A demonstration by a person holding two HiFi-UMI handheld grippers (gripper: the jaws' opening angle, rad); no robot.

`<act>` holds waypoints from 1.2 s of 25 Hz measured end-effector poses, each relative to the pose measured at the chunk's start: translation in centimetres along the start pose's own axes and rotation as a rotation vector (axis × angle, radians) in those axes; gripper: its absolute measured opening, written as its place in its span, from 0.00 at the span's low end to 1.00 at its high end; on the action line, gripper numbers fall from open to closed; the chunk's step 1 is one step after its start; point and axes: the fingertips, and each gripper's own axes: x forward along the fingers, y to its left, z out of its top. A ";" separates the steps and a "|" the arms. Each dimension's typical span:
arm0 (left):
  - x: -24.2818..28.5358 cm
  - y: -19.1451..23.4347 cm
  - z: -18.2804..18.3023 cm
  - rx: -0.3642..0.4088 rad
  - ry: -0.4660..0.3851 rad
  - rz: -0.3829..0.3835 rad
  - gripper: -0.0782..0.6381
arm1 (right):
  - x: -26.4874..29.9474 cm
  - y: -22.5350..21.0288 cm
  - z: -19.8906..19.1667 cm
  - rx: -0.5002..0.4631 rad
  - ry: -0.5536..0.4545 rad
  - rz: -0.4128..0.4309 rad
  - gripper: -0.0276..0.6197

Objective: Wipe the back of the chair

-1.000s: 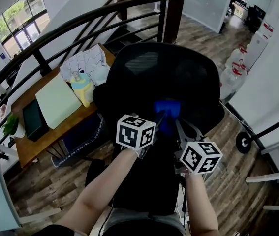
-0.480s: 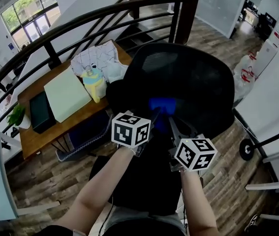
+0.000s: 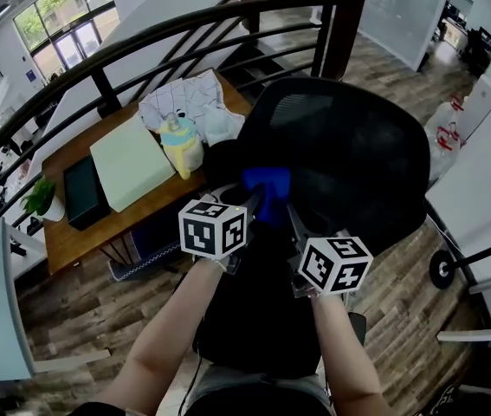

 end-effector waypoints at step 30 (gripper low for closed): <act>-4.8 1.2 -0.5 0.046 0.007 0.035 0.24 | -1.5 -1.4 -2.1 0.030 0.038 -0.010 0.09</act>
